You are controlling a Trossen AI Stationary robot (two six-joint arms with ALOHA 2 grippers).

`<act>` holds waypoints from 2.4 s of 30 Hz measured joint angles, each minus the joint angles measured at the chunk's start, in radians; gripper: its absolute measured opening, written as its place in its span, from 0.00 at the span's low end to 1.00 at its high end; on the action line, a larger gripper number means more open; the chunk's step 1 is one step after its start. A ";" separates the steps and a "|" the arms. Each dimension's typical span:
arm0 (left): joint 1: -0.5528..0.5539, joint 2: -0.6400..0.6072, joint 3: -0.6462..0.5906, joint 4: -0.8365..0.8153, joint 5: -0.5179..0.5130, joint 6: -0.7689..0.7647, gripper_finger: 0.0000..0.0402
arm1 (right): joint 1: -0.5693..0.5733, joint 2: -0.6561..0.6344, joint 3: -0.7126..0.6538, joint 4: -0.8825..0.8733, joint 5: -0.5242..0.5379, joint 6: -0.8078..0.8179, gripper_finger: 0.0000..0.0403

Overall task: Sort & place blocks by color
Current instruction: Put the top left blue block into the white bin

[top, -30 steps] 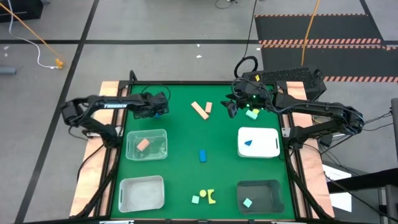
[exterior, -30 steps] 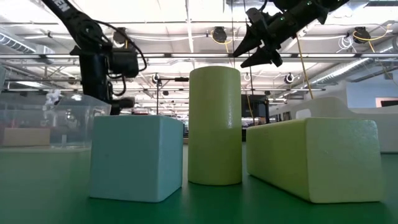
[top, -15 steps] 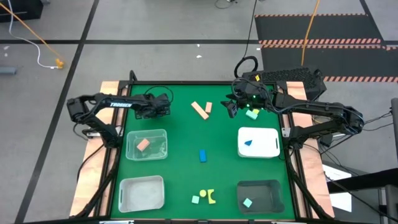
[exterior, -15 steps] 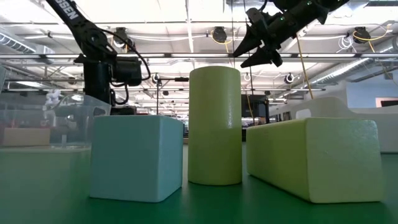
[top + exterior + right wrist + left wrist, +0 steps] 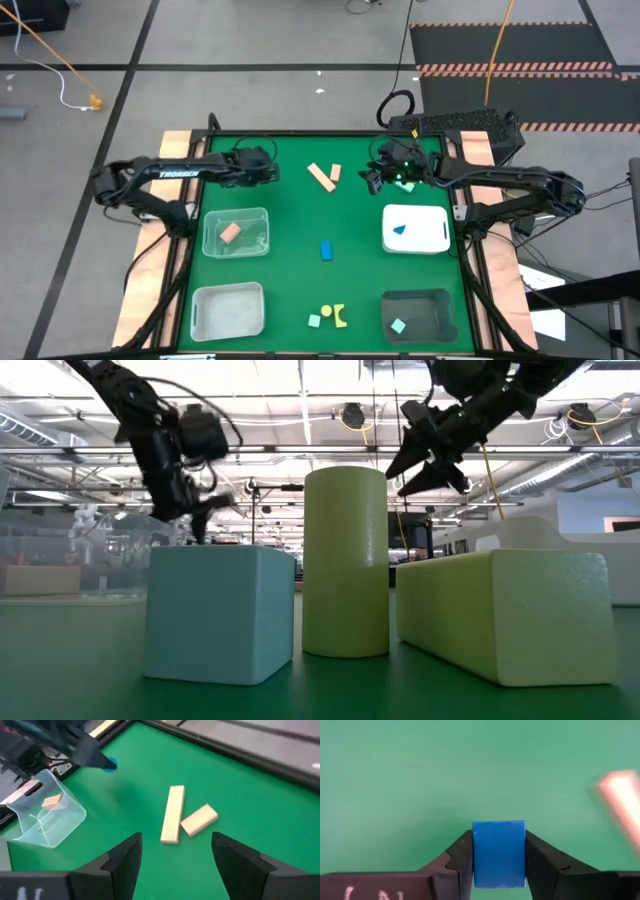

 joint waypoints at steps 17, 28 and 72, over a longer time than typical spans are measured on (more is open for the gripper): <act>-0.322 -0.172 0.000 0.837 0.037 0.141 0.33 | 0.153 0.000 -0.089 0.750 -0.150 -0.058 0.57; -0.414 -0.130 -0.001 0.974 0.037 0.015 0.33 | 0.332 0.085 0.011 0.752 0.041 -0.656 0.58; -0.501 -0.093 0.002 1.058 0.130 -0.101 0.33 | 0.401 0.358 0.208 0.792 0.109 -0.557 0.39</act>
